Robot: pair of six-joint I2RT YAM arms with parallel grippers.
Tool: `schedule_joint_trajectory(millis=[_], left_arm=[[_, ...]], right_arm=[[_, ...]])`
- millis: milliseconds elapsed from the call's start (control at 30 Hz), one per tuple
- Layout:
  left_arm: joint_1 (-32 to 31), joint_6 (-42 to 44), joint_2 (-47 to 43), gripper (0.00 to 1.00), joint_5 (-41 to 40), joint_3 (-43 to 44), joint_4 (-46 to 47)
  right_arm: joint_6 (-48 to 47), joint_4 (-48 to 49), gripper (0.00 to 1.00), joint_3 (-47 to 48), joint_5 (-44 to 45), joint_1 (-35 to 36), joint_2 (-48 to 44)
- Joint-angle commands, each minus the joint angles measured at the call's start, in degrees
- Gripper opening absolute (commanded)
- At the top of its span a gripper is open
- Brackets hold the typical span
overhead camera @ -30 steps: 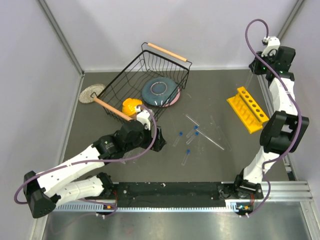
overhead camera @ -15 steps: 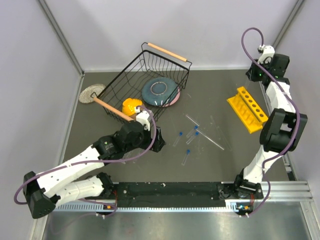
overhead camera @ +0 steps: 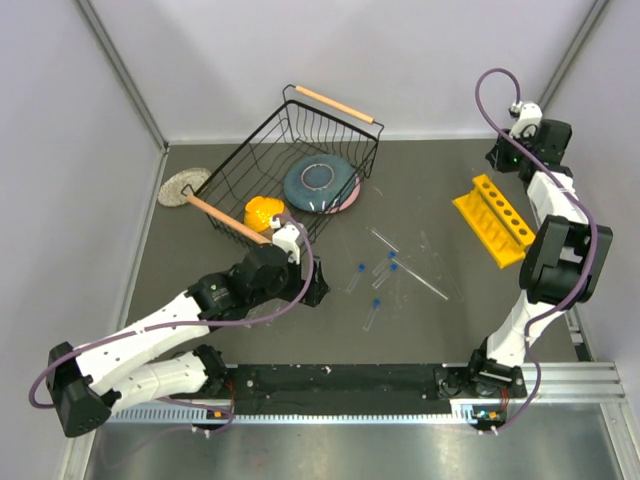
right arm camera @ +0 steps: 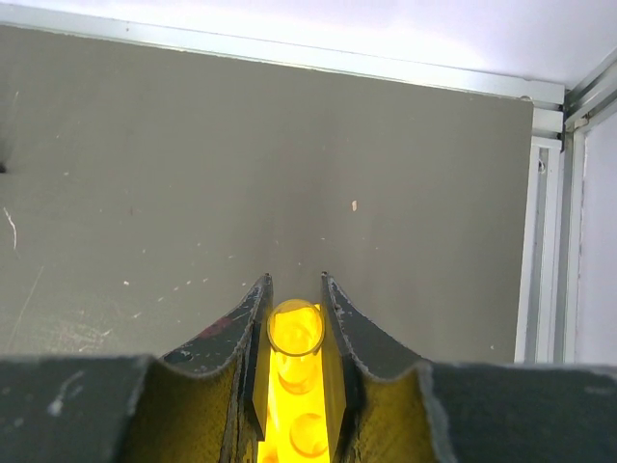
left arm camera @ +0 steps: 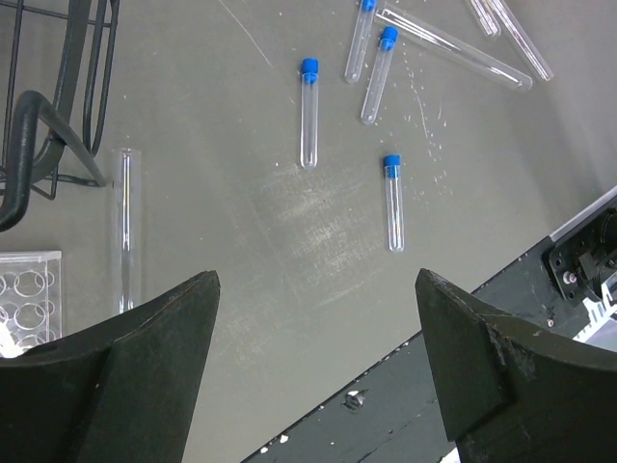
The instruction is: Organize the chemistry lab equipment
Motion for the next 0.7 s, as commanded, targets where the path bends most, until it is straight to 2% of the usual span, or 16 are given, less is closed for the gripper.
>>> schedule_joint_trajectory(millis=[0, 167, 400, 500, 567, 667], left_arm=[[0.15, 1.16, 0.52, 0.88, -0.29, -0.81, 0.50], [0.15, 2.74, 2.88, 0.88, 0.15, 0.59, -2.14], [0.06, 4.24, 6.84, 0.87, -0.38, 3.58, -6.18], [-0.03, 4.41, 8.86, 0.86, -0.20, 4.63, -7.76], [-0.29, 4.68, 10.44, 0.85, -0.29, 5.43, -8.47], [-0.64, 4.85, 12.55, 0.84, -0.46, 6.74, -9.70]], right_arm=[[-1.78, 2.99, 0.20, -1.45, -2.36, -0.32, -1.74], [-3.36, 2.90, 0.23, -3.91, -2.89, -0.66, -3.58], [-3.36, 2.20, 0.35, -5.94, -4.03, -2.16, -6.66], [-3.98, 1.85, 0.44, -6.90, -4.65, -2.60, -8.59], [-4.51, 1.23, 0.54, -7.34, -4.91, -2.69, -10.43], [-5.39, 0.70, 0.58, -7.61, -4.91, -2.78, -12.89]])
